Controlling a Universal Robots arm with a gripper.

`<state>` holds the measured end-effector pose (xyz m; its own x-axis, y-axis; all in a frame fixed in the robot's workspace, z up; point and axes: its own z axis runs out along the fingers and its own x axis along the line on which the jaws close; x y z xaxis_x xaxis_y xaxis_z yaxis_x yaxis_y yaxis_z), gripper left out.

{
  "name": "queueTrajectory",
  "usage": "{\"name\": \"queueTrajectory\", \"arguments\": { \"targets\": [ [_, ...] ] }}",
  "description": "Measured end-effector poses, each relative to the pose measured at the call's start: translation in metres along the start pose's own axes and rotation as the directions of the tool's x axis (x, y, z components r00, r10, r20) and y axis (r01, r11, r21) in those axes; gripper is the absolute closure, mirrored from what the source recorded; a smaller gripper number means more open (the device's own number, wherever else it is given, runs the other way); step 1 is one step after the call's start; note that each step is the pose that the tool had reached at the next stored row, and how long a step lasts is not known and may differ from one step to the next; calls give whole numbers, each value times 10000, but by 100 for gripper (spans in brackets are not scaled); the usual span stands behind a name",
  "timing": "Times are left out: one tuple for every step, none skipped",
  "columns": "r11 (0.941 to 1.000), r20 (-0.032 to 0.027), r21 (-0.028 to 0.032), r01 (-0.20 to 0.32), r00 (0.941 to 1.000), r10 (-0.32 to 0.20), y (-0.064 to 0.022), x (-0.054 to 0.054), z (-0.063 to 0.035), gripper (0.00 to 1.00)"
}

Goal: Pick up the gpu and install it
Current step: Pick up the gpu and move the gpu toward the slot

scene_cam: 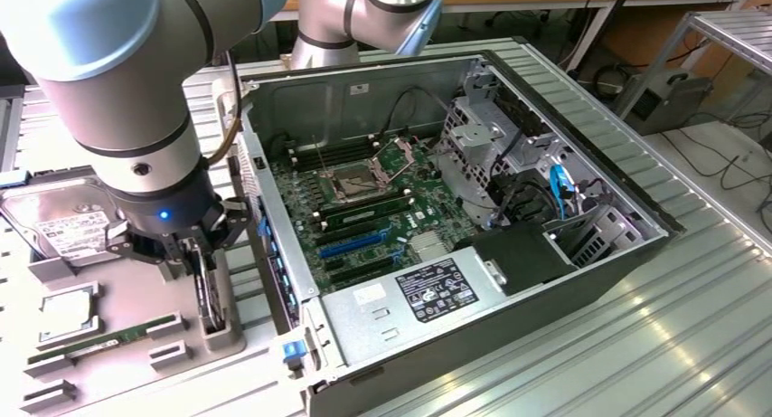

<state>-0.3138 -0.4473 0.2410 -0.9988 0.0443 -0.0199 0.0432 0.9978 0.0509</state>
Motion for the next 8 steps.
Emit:
{"name": "queueTrajectory", "arguments": {
  "targets": [
    [9998, -8, -4, 175, 9998, -175, 0, 0, 0, 73],
    [9994, -17, -8, 345, 9994, -345, 0, 0, 0, 73],
    [9981, -29, -15, 617, 9981, -617, 0, 0, 1, 73],
    [9975, -34, -17, 703, 9975, -703, 0, 0, 1, 73],
    [9972, -37, -19, 754, 9971, -754, 0, 0, 1, 73],
    [9971, -37, -19, 756, 9971, -756, 0, 0, 0, 74],
    [9971, -38, -19, 756, 9971, -756, 0, 0, 0, 74],
    [9971, -37, -19, 756, 9971, -756, 0, 0, 1, 74]
  ]
}}
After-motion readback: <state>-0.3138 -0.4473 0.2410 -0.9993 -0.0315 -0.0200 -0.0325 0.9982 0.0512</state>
